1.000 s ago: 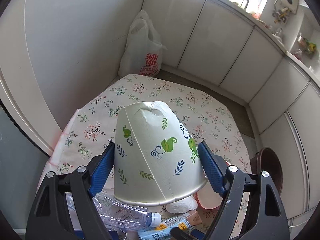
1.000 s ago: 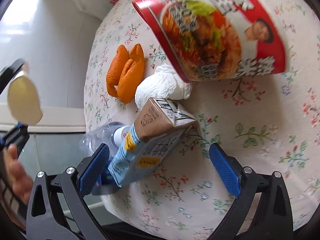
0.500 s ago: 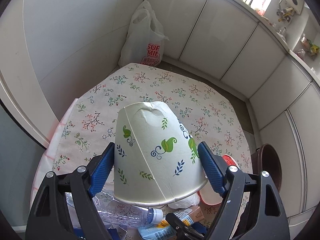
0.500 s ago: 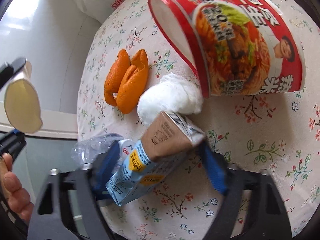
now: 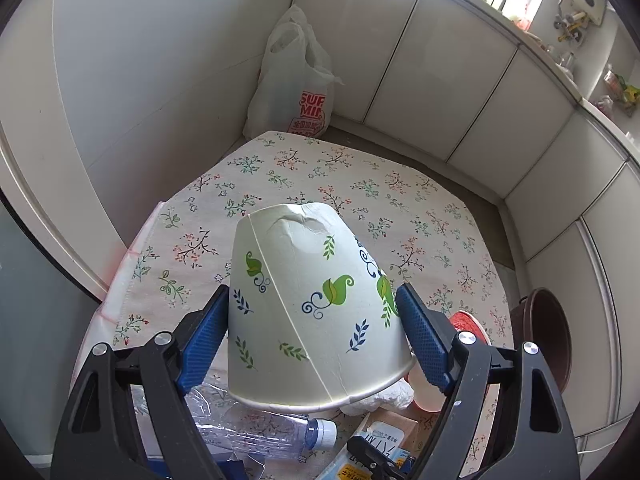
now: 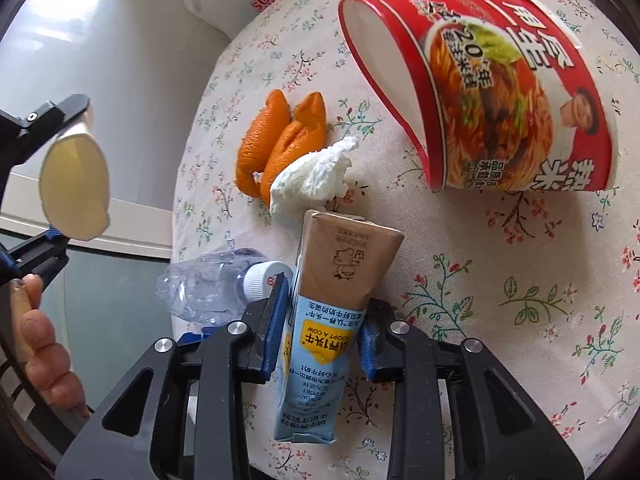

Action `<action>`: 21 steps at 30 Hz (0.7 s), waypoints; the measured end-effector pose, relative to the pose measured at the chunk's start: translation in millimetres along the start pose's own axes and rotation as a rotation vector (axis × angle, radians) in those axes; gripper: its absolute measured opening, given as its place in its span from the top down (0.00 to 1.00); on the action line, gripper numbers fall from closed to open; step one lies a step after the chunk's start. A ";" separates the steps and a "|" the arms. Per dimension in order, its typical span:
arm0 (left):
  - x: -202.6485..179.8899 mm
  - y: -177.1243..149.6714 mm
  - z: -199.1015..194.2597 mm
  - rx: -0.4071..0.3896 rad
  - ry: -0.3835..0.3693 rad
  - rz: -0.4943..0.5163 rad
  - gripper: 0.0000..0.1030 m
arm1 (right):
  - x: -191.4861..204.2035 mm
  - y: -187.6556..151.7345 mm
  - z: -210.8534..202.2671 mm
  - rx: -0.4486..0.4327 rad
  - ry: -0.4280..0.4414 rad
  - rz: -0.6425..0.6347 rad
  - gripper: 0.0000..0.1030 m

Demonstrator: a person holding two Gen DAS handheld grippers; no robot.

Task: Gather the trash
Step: 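Grasp the white paper cup with the left tool while the right tool grasps the juice carton, then carry the paper cup and juice carton over the brown bin and open both tools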

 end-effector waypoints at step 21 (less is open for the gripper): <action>-25.8 -9.0 -24.3 -0.051 -0.072 0.002 0.22 | 10.2 32.5 -101.5 -0.181 0.093 -0.118 0.72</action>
Point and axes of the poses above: each gripper's, at about its wrist camera, not at the fingertips, and z roughly the way its jaws point, x to its left, y to its top, the point moved 3 cm from there along z, roughly the way its jaws point, and after that the axes turned 13 degrees about y, right-handed, at the moved point
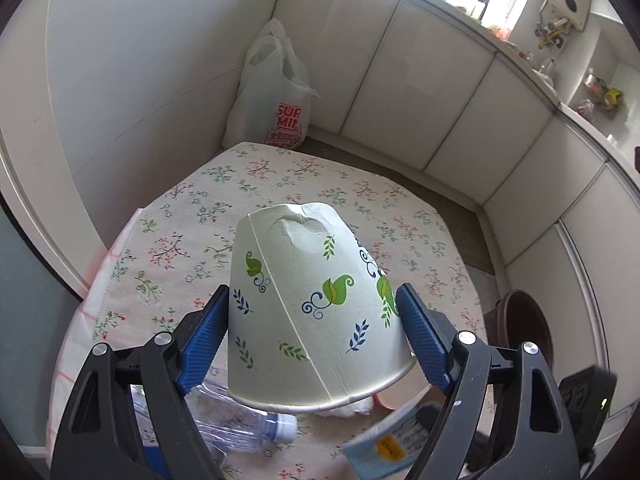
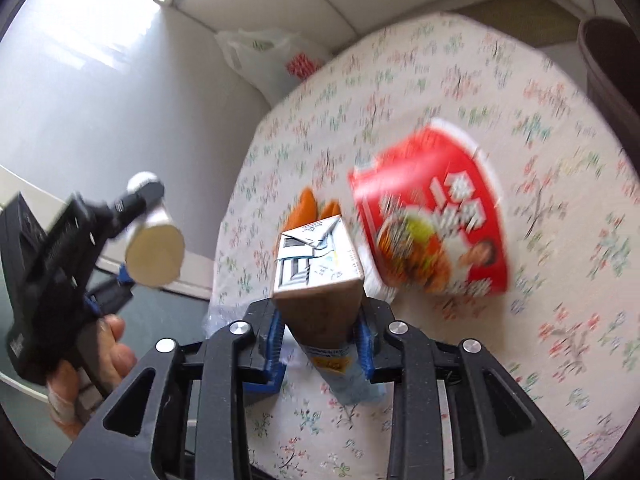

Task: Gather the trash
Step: 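Carry the paper cup and juice carton over the brown bin and open both tools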

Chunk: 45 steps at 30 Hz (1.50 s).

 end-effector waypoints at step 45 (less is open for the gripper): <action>-246.4 -50.5 -26.5 0.041 -0.254 0.201 0.22 | -126.6 120.0 -283.4 -0.697 -0.356 0.067 0.65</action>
Point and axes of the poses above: each gripper's, at about its wrist camera, not at the fingertips, and z roughly the way its jaws point, x to its left, y to its top, the point moved 3 cm from there along z, roughly the way its jaws point, and after that the axes turned 13 degrees about y, right-handed, at the moved point
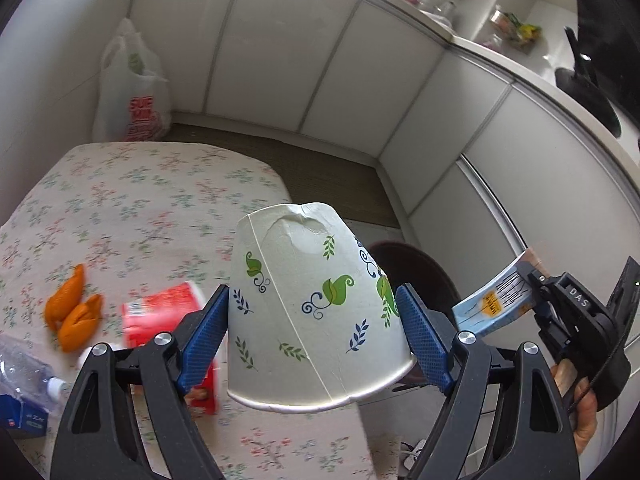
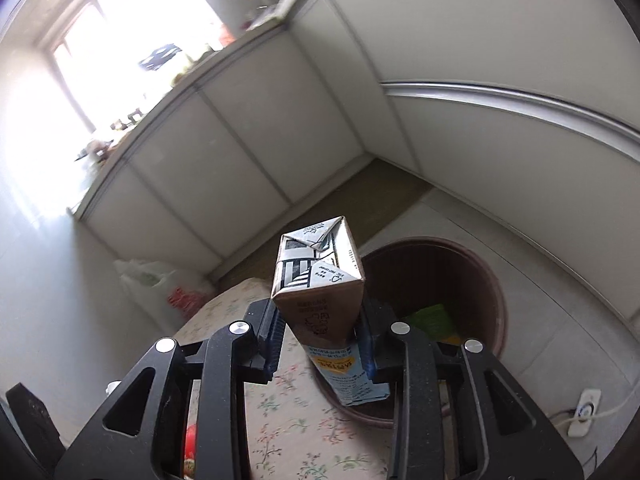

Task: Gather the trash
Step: 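Carry the paper cup and juice carton over the brown bin and open both tools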

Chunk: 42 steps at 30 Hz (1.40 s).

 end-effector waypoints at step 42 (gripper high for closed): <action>-118.5 -27.4 50.9 0.013 -0.004 0.221 0.13 | -65.2 -2.8 -40.9 -0.204 -0.091 0.338 0.07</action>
Point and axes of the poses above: each gripper's, at about its wrist camera, not at the fingertips, and z roughly the way its jaws point, x to its left, y to its top, the point moved 3 cm from there along z, roughly the way its jaws point, and after that the axes turned 13 degrees about y, right-handed, at the moved point
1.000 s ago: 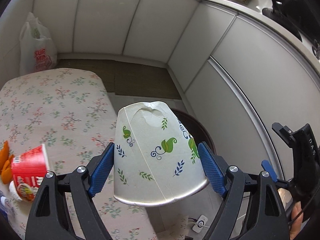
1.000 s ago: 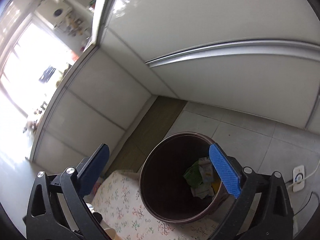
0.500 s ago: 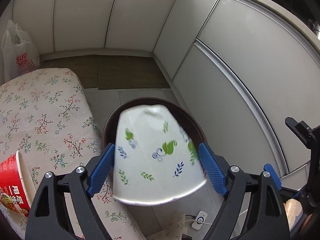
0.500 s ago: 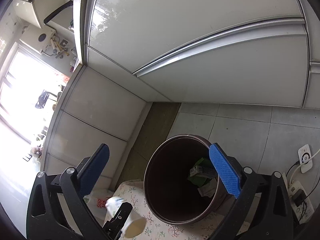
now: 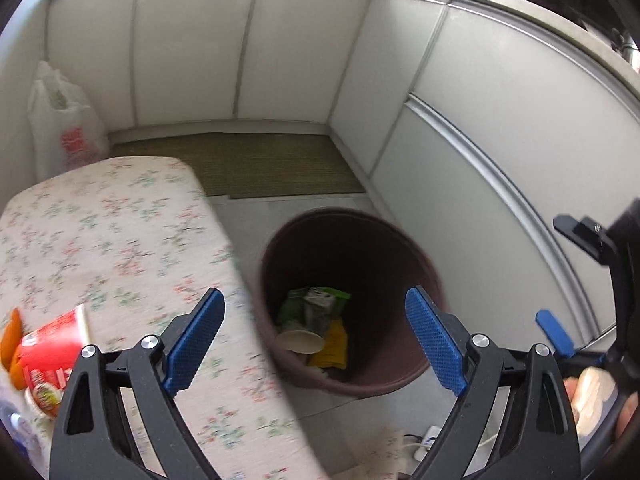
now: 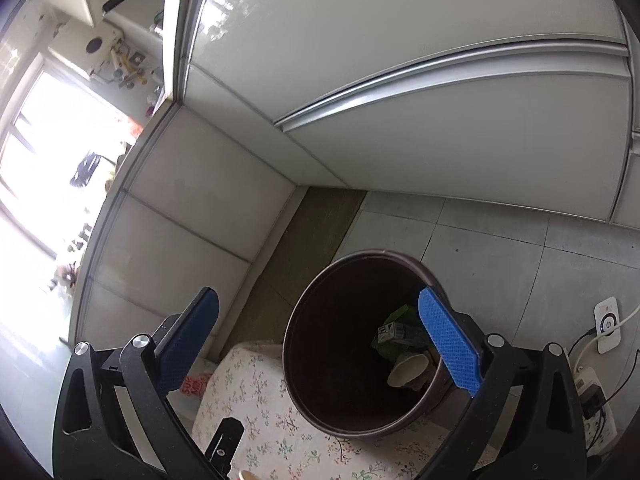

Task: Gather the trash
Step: 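Carry the paper cup and juice carton over the brown bin and open both tools, then move both tools back over the table toward the blue box and bottle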

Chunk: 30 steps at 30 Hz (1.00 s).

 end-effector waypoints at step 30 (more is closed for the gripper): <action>264.3 -93.5 -78.0 0.009 0.364 -0.297 0.13 | 131.4 -220.1 46.7 0.513 0.124 -0.657 0.07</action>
Point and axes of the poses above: each gripper's, at about its wrist camera, not at the fingertips, and z roughly the way its jaws point, x to its left, y to its top, the point moved 3 cm from there along z, roughly the way its jaws point, and after that the axes turned 13 degrees about y, right-handed, at the moved point
